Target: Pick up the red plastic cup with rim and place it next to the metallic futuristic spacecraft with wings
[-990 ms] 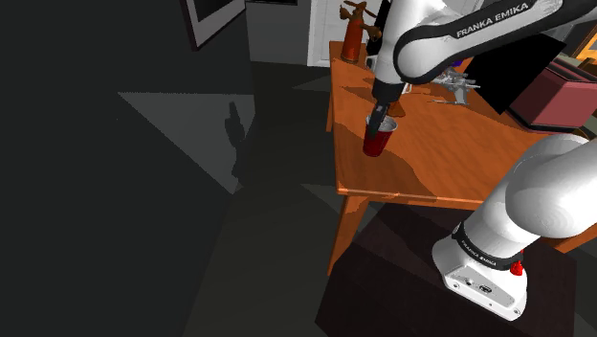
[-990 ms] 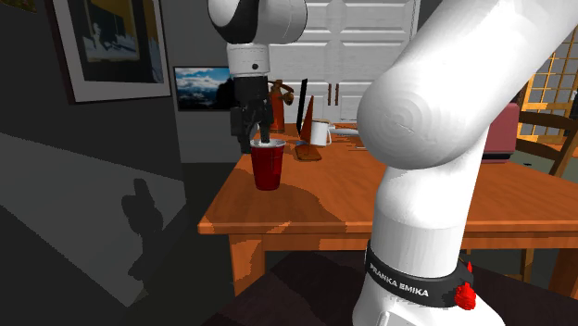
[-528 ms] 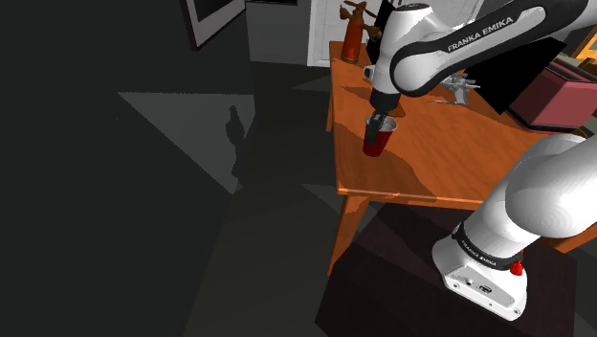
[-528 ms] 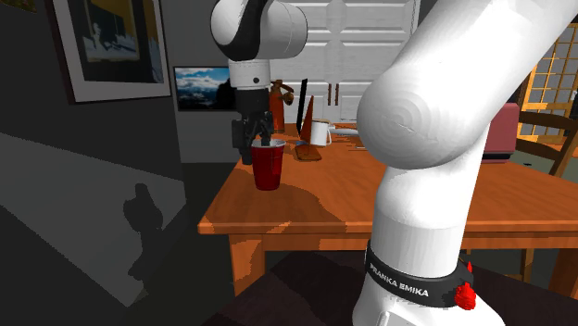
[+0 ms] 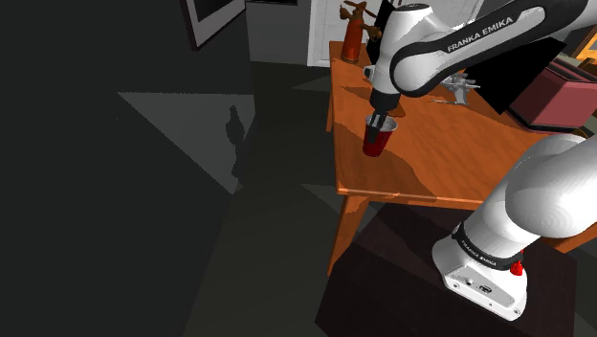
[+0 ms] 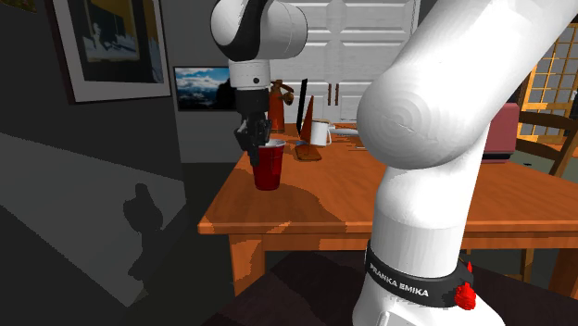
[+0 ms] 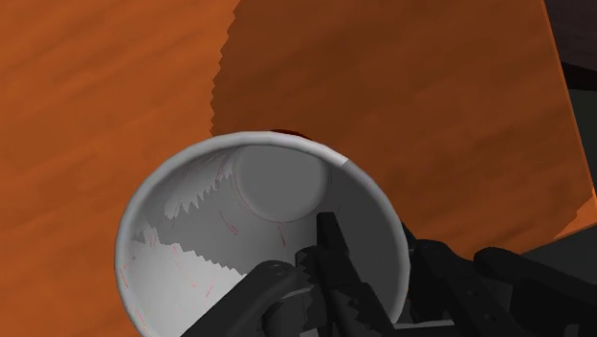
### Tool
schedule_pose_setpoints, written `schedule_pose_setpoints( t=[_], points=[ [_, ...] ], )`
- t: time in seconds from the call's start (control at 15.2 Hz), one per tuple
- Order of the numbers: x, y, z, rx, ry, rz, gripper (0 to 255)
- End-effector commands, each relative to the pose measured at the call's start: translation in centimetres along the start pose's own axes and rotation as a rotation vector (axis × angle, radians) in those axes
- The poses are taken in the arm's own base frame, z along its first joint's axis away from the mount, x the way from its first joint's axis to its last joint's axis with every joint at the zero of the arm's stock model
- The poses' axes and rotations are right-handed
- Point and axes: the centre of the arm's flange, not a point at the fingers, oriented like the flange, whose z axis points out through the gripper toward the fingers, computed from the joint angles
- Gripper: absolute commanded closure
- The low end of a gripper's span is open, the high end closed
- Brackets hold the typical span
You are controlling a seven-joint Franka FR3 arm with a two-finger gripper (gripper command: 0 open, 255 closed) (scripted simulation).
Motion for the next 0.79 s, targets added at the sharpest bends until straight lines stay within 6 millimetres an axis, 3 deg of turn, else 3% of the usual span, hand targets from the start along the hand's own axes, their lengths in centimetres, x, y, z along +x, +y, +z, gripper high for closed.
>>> schedule_pose_setpoints(
  t=[0.0, 0.4, 0.73],
  points=[
    [0.0, 0.0, 0.0, 0.0, 0.0, 0.0, 255],
    [0.0, 0.0, 0.0, 0.0, 0.0, 0.0, 255],
    [0.0, 0.2, -2.6, 0.0, 0.0, 0.0, 255]
  ],
)
